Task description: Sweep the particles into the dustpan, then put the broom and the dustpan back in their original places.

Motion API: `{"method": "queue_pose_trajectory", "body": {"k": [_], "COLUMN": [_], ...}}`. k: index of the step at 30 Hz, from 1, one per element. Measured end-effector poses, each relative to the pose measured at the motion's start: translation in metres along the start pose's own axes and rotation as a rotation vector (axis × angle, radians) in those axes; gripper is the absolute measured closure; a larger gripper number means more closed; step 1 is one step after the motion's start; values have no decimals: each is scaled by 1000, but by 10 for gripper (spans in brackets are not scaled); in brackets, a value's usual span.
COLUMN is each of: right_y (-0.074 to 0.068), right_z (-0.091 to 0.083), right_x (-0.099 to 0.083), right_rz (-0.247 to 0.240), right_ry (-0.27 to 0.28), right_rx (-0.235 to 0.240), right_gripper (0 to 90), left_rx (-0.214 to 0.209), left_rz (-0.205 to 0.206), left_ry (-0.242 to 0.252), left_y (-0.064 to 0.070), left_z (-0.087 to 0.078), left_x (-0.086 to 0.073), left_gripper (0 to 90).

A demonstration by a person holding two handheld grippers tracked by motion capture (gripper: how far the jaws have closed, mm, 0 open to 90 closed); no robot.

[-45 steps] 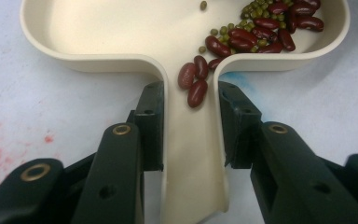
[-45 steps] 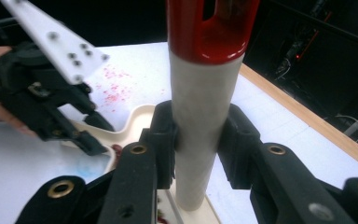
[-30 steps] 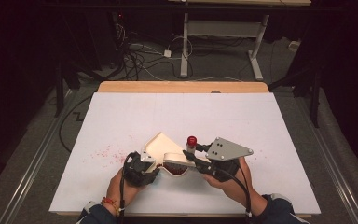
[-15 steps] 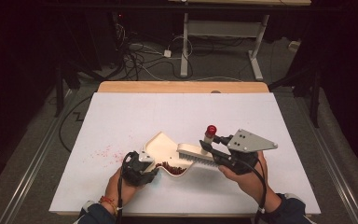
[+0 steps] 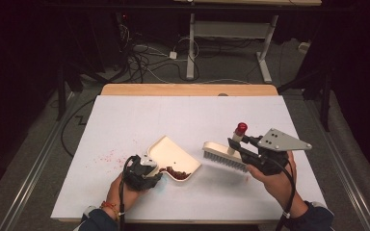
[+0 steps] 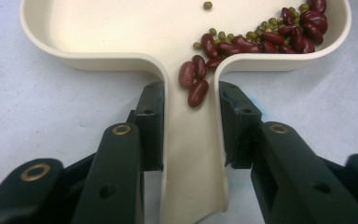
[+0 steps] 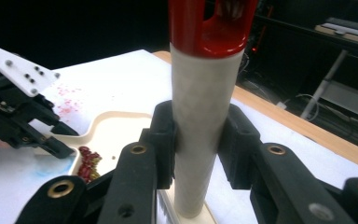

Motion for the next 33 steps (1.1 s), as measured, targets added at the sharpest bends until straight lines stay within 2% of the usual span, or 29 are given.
{"method": "queue_pose_trajectory", "body": {"k": [7, 19, 27, 33], "right_y": [13, 30, 40, 51], "right_z": [-9, -26, -44, -48], "right_x": [-5, -21, -28, -36], "right_rz": [10, 24, 38, 47], "right_ry": [-12, -52, -64, -123], "right_rx": [-20, -25, 9, 53], "right_gripper": [696, 696, 696, 696], "left_rx": [5, 23, 47, 88], "left_rz": [6, -18, -60, -101], "left_ry": [7, 26, 49, 63], "left_y": [-2, -13, -27, -41], "left_z": [-5, -14, -22, -29], "left_x": [-3, -5, -5, -9], "left_gripper": [635, 635, 635, 636]}}
Point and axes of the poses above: each handheld gripper's, and its own axes: z roughly forward along the jaws, x roughly out of its top, y roughly to its right, the point moved 4 cm from there along z, roughly forward along the jaws, and after that the axes turned 13 degrees about -x, right-handed, at the moved point
